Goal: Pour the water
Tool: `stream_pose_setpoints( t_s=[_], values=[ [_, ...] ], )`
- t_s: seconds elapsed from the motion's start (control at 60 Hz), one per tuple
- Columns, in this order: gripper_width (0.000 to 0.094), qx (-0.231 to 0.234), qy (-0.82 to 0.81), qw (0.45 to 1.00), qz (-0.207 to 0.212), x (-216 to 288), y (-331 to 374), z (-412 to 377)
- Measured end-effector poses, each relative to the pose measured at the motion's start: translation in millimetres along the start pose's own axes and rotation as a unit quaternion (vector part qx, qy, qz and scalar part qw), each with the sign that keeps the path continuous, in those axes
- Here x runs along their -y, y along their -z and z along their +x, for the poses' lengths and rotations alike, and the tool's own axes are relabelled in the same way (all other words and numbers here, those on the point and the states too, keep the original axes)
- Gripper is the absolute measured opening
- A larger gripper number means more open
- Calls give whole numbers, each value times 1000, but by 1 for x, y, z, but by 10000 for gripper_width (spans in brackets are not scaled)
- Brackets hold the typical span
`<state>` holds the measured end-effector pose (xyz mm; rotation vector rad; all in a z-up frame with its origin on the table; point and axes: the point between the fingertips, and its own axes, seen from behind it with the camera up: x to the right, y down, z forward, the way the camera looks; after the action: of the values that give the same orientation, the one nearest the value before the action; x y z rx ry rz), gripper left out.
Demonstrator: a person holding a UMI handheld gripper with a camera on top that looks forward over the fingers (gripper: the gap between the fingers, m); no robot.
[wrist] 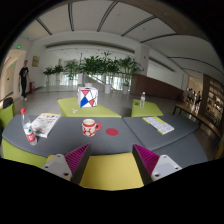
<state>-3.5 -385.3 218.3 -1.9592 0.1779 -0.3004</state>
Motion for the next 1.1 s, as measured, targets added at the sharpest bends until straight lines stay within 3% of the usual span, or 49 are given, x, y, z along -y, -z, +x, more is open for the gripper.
stream_pose_setpoints(
  t_s=[0.017,0.25,0.383,0.75,0.917,1.1],
  values=[
    [860,1,3,1000,2,-7,-24,12],
    [862,1,13,1000,-7,-22,-24,1],
    [863,16,30,999,13,-24,-11,-35],
    [856,126,38,991,35,-39,19,-290],
    [852,161,46,985,48,-36,-12,-397],
    [853,168,37,983,69,-22,-79,-465]
  ],
)
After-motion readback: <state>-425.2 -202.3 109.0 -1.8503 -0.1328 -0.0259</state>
